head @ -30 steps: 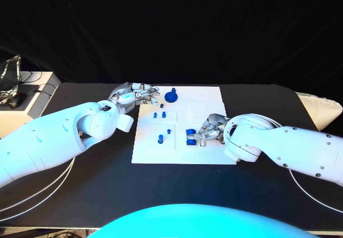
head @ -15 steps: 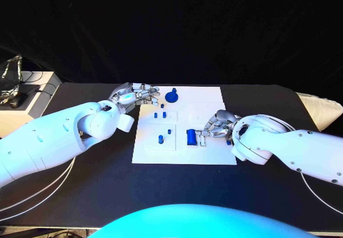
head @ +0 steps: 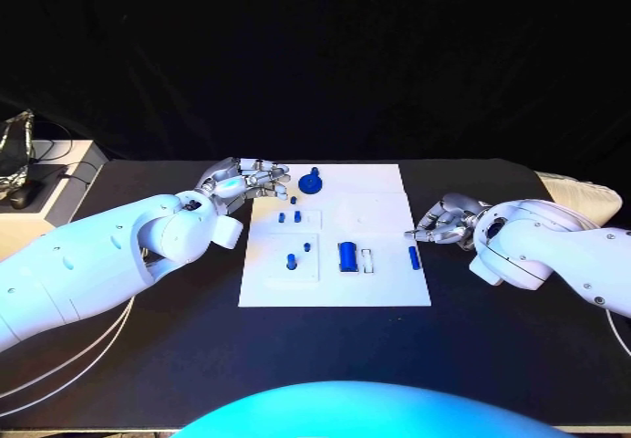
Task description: Assemble the parts on the task board
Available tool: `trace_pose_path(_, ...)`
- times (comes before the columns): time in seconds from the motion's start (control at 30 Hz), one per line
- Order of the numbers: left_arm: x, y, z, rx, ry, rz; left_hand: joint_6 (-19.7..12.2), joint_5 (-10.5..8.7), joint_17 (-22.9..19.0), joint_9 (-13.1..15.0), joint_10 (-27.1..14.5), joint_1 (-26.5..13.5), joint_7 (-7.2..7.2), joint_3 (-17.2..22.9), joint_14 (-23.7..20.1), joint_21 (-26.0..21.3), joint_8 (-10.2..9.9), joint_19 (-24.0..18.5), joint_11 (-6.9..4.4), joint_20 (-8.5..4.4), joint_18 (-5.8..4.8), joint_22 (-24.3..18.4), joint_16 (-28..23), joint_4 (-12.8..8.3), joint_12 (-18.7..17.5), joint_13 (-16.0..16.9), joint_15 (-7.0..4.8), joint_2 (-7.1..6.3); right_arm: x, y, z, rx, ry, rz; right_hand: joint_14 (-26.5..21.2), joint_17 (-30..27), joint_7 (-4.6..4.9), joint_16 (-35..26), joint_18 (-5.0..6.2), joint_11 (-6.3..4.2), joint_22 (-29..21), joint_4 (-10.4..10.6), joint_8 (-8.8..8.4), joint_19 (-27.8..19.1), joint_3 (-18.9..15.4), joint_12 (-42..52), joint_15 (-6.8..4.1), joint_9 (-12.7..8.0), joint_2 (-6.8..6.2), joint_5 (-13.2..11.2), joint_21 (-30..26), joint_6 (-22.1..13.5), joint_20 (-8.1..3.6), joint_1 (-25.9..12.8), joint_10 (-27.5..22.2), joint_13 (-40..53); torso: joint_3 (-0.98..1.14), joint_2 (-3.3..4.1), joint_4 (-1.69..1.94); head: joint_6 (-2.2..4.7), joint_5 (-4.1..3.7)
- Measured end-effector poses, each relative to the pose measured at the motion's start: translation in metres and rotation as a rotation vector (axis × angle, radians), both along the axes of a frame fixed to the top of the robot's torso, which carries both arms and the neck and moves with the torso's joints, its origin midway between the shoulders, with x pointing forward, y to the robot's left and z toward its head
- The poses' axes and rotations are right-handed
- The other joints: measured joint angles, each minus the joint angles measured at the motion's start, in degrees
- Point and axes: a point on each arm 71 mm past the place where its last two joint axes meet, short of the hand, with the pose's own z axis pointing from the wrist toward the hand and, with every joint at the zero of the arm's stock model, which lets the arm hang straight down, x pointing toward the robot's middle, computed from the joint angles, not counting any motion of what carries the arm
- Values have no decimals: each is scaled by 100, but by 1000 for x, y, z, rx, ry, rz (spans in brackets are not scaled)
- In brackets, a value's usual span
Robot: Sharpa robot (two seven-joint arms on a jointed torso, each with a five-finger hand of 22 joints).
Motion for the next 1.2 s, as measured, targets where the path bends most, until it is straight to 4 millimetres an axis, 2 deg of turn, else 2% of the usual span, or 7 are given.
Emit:
trace_pose_path(0.23, 0, 0, -1, 0, 1, 0, 0, 0, 0, 0, 0, 0, 0, 0, 0, 0, 0, 0, 0, 0, 0, 0, 0, 0, 0, 0, 0, 0, -1, -10, -6, -72, 55, 12, 0, 0, -66, 0, 0, 1, -1, 5, 0, 0, -6, 21, 0, -83, 0, -53, 68, 232, 0, 0, 1, -1, 7, 0, -5, 14, -51)
trace_pose_path(0.43, 0, 0, -2, -1, 3, 0, 0, 0, 7, 0, 0, 0, 0, 0, 0, 0, 0, 0, 0, 0, 0, 0, 0, 0, 0, 0, 0, 0, -4, -4, -12, -120, 80, 29, 0, 0, -81, 0, 0, 1, -1, 28, 0, 0, -69, 21, 0, -105, -46, -53, 68, 288, 0, -47, 1, -1, 8, 5, 3, 16, -80)
trace_pose_path(0.53, 0, 0, -2, -1, 3, 0, 0, 0, 7, 0, 0, 0, 0, 0, 0, 0, 0, 0, 0, 0, 0, 0, 0, 0, 0, 0, 0, 0, -6, 2, -14, -135, 87, 39, 0, 0, -82, 0, -58, 1, -1, 32, 0, 0, -99, 21, 0, -118, -73, -53, 68, 288, 0, -78, 1, -1, 4, 8, 11, 16, -89)
trace_pose_path(0.7, 0, 0, -2, -1, 4, 0, 0, 0, 7, 0, 0, 0, 0, 0, 0, 0, 0, 0, 0, 0, 0, 0, 0, 0, 0, 0, 0, 0, -8, 7, -20, -158, 100, 47, 0, 0, -82, 0, -58, 1, -1, 25, 0, 0, -105, 21, 0, -118, -51, -53, 68, 288, 0, -101, 1, -2, -7, 10, 15, -1, -92)
trace_pose_path(1.1, 0, 1, -2, 1, 4, 1, 0, 0, 6, 0, 0, 0, 0, 0, 0, 0, 0, 0, 0, 0, 0, 0, 1, 0, 0, 0, 0, 0, -6, 6, -26, -194, 109, 42, 0, 0, -104, 0, -54, -38, -2, 23, 52, 0, -103, 21, -1, -141, -49, -53, 70, 372, -1, -97, 5, -3, -10, 2, 12, -47, -63)
trace_pose_path(1.13, 0, 2, -2, 1, 4, 1, 0, 0, 6, 0, 0, 0, 0, 0, 0, 0, 0, 0, 0, 0, 0, 0, 1, 0, 0, 0, 0, 0, -6, 6, -27, -198, 111, 41, 0, 0, -103, 0, -54, -38, -2, 6, 29, 0, -85, 21, -1, -237, -12, -53, 90, 370, 0, -22, 5, -3, -10, 2, 11, -49, -63)
trace_pose_path(1.2, 0, 2, -2, 1, 4, 1, 0, 0, 6, 0, 0, 0, 0, 0, 0, 0, 0, 0, 0, 0, 0, 0, 0, 0, 0, 0, 0, 0, -7, 7, -30, -205, 119, 45, 0, 0, -103, 0, -54, -38, -2, -29, 23, 0, -16, 21, -1, -213, -8, -206, 94, 370, -1, 169, 5, -3, -10, 1, 11, -51, -67)
